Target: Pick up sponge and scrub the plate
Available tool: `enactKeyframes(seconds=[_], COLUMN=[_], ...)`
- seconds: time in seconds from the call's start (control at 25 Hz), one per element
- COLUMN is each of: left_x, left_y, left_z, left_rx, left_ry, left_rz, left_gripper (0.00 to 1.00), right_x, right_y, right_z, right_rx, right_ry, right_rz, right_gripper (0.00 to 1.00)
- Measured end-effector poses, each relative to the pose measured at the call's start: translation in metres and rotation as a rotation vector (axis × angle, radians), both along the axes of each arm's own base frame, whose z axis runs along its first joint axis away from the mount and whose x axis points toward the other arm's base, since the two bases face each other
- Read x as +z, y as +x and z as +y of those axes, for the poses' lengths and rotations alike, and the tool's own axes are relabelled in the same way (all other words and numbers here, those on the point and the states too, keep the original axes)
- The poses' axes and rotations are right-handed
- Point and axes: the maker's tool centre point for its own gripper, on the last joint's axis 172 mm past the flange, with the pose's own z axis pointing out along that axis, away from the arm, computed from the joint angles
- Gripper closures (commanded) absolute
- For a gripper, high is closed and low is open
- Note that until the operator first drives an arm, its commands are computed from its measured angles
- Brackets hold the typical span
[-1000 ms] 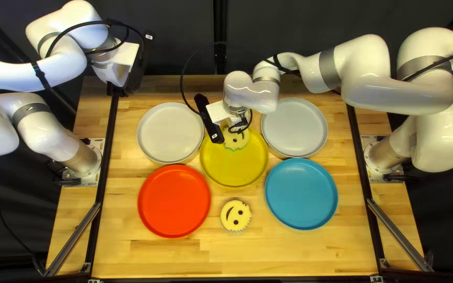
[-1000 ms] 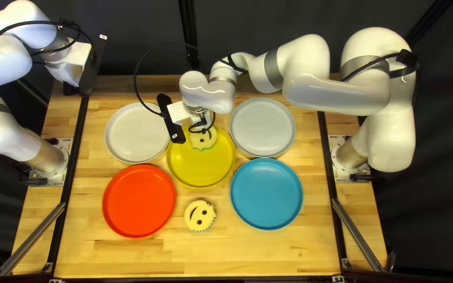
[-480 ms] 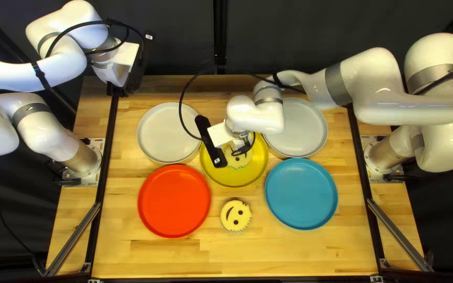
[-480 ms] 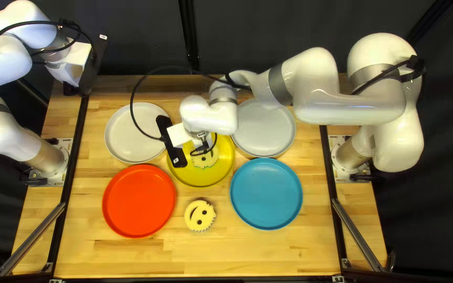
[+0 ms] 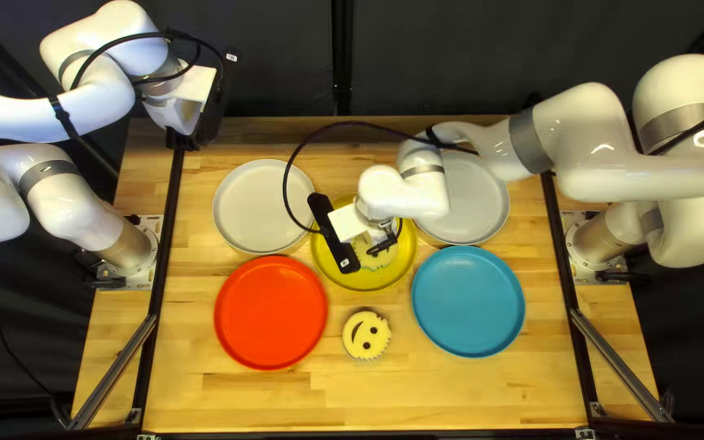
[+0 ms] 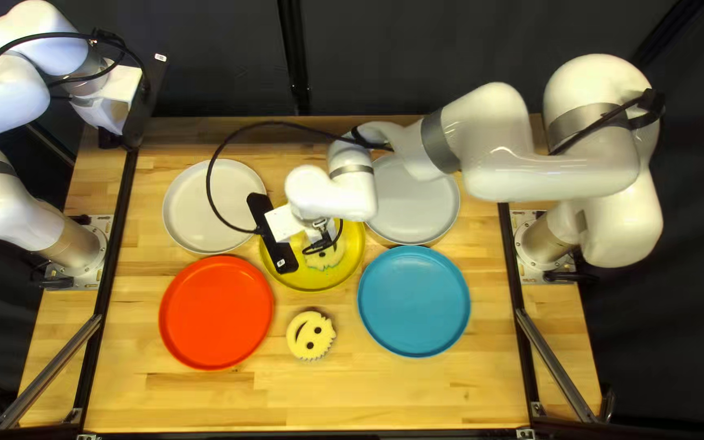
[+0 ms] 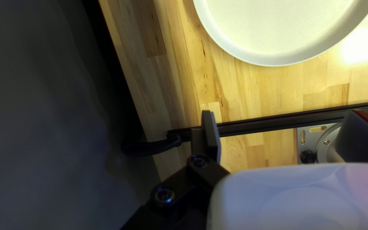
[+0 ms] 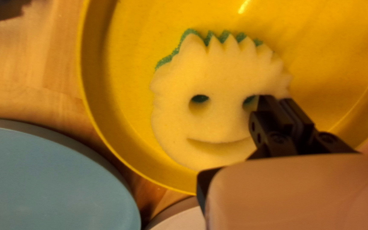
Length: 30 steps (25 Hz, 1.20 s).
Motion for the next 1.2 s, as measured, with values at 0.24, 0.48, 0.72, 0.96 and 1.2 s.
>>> enactKeyframes(seconds=[0.24,0.48,0.72,0.96,1.2], left_x=[0.000,0.000,0.000,0.000,0.000], left_y=[0.000,0.000,0.000,0.000,0.000], left_z=[0.000,0.000,0.000,0.000,0.000], left_rx=[0.000,0.000,0.000,0.000,0.000], left_ry=[0.000,0.000,0.000,0.000,0.000], left_rz=[0.000,0.000,0.000,0.000,0.000], left_gripper=[0.00,0.00,0.00,0.00,0.00], right_x=[0.004,0.003,0.003,0.001,0.000], right_y=[-0.003,-0.014,-0.028,-0.038,-0.030], right_z=[-0.021,0.003,0.043,0.062,0.036], right_rx=[-0.020,-0.018,0.005,0.024,0.033], right_ry=[0.008,-0.001,-0.026,-0.048,-0.057], right_rz=[-0.005,-0.008,-0.013,-0.018,-0.018], right_gripper=[1.00,1.00,1.00,1.00,1.00])
